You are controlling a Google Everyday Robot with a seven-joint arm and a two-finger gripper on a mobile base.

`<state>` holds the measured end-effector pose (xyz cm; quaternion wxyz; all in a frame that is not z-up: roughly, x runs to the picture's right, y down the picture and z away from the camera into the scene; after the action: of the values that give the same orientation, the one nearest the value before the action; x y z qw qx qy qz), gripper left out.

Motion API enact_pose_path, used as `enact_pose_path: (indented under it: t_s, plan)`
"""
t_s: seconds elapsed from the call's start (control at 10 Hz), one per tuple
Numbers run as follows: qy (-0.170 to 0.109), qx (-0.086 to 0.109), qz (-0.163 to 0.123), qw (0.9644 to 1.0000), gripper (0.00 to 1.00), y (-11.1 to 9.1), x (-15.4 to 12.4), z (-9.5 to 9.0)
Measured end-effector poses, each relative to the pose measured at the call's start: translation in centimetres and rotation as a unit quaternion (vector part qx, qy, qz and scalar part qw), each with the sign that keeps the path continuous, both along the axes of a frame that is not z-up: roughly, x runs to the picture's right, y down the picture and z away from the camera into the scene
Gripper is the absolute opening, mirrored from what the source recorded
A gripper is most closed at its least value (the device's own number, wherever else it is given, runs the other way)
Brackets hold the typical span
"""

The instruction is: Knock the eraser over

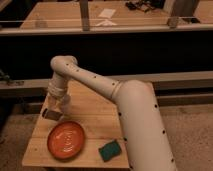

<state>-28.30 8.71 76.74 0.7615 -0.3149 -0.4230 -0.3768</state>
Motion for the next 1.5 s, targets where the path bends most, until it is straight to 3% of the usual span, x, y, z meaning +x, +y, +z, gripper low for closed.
enact_pose_path:
  t_s: [0.2,1.5]
  plan:
    - [0.001,0.001,-0.002,1.0000,0.38,0.1,-0.1,0.0]
    - [0.005,0.002,-0.013,0.9999,0.38,1.8,-1.1,0.5]
